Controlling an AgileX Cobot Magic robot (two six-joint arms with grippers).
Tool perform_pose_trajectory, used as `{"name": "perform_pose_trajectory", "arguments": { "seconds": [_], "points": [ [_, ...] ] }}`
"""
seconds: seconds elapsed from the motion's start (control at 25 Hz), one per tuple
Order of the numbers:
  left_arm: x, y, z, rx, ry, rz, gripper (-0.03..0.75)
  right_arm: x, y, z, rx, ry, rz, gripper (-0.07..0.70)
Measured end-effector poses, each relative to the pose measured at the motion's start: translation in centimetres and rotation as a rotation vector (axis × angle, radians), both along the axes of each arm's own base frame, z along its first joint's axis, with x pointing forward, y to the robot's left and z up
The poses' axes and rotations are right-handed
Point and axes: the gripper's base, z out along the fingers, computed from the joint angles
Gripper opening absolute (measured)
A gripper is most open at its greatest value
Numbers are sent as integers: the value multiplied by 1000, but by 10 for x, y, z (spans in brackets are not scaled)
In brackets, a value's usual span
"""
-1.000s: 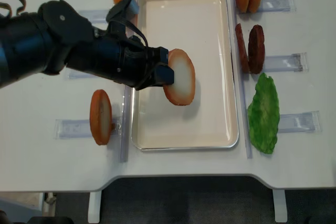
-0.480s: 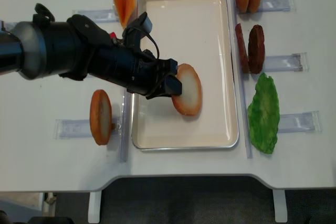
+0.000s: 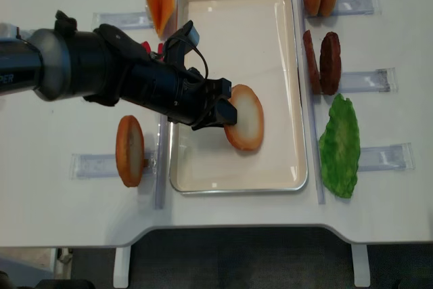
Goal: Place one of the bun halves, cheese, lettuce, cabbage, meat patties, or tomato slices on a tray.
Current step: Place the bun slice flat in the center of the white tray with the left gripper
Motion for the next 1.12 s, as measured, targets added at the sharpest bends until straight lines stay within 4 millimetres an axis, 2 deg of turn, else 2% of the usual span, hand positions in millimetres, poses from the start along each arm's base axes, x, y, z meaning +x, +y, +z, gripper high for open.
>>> {"name": "perform_pose_trajectory", "arguments": {
  "seconds": [0.28,0.4,0.64,0.84,1.12],
  "points": [
    [0,0,0,-1,1,1,128,0,0,0,0,0,0,470],
    [0,0,0,-3,3,-1,206,0,0,0,0,0,0,470],
    [-1,0,0,-4,18,6,414,0,0,0,0,0,0,470],
    [-2,0,-1,-1,39,15,482,0,0,0,0,0,0,470],
    [-5,3,2,30,69,25,512,0,0,0,0,0,0,470]
  ]
}}
